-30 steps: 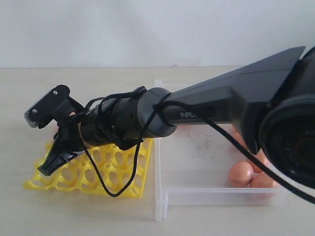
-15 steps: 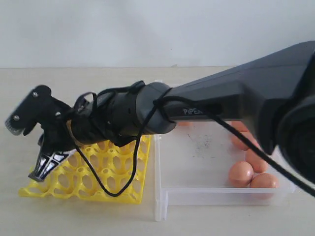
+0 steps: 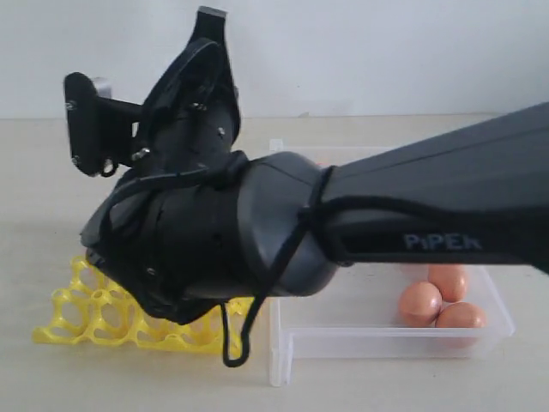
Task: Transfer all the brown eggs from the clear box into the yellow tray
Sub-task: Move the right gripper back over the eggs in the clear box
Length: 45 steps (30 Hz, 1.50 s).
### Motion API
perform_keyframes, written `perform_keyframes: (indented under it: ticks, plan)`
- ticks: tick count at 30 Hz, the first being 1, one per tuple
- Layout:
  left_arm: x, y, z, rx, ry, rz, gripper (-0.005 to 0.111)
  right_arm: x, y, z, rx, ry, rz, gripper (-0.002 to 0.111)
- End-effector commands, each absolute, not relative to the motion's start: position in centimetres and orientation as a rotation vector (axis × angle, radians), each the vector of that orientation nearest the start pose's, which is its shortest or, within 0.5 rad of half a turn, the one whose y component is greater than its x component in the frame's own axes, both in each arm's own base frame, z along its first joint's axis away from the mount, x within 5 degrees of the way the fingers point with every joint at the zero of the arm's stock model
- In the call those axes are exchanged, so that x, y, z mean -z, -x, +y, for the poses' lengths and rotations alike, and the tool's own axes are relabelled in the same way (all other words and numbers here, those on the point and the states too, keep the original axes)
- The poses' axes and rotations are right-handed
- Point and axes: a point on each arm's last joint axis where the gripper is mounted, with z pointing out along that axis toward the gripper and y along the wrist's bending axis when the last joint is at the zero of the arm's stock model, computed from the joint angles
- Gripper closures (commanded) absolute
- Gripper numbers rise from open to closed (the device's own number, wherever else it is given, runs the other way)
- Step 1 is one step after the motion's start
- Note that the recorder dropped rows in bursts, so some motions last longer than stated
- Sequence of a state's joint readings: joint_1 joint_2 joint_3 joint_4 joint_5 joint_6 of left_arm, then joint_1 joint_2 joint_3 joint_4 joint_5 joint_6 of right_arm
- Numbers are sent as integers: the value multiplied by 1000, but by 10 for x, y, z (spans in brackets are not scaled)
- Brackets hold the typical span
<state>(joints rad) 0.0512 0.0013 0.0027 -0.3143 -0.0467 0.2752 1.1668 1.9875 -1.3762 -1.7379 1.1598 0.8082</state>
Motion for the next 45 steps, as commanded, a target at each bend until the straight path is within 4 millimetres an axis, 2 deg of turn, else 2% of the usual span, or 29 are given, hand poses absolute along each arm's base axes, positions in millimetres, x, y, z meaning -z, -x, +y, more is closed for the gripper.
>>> perform_keyframes:
  ticks: [1, 5, 8, 10, 14, 18, 22, 24, 28, 30, 32, 33, 35, 36, 38, 40, 41, 42, 43, 45]
  plan:
    - [-218, -56, 4, -16, 75, 1432, 103, -260, -237, 314, 988, 970, 1416, 109]
    - [-218, -56, 4, -16, 75, 1432, 103, -260, -236, 277, 908, 835, 1495, 109]
    - [-218, -56, 4, -16, 75, 1432, 103, -262, -236, 237, 783, 619, 1585, 109]
    - [-218, -56, 4, -16, 75, 1432, 103, -267, -234, 214, 635, 463, 1640, 109]
    - [-218, -56, 4, -16, 75, 1432, 103, -267, -239, 183, 208, 441, 1821, 109]
    - [-218, -56, 4, -16, 75, 1432, 103, -269, -246, 164, -159, 638, 1923, 109]
    - [-218, -56, 4, -16, 75, 1432, 103, -269, -242, 155, -492, 953, 1883, 109]
    - [-218, -56, 4, -16, 75, 1432, 103, -268, -243, 151, -562, 943, 1900, 109]
    - [-218, -56, 4, -16, 75, 1432, 103, -257, -256, 139, -628, 711, 2052, 109]
    - [-218, -56, 4, -16, 75, 1432, 103, -248, -259, 141, -640, 745, 2071, 109]
    - [-218, -56, 4, -16, 75, 1432, 103, -238, -258, 147, -658, 870, 2054, 109]
    - [-218, -56, 4, -16, 75, 1432, 103, -235, -257, 149, -650, 962, 2015, 109]
    - [-218, -56, 4, -16, 75, 1432, 103, -228, -251, 158, -571, 1257, 1839, 109]
    - [-218, -56, 4, -16, 75, 1432, 103, -225, -247, 161, -492, 1380, 1747, 109]
    - [-218, -56, 4, -16, 75, 1432, 103, -218, -244, 167, -277, 1516, 1649, 109]
    - [-218, -56, 4, -16, 75, 1432, 103, -214, -247, 170, 93, 1587, 1590, 109]
    - [-218, -56, 4, -16, 75, 1432, 103, -216, -252, 167, 538, 1631, 1517, 109]
    - [-218, -56, 4, -16, 75, 1432, 103, -218, -253, 166, 743, 1654, 1469, 109]
    - [-218, -56, 4, -16, 75, 1432, 103, -221, -254, 163, 1051, 1719, 1375, 109]
    - [-218, -56, 4, -16, 75, 1432, 103, -226, -256, 154, 1334, 1819, 1270, 109]
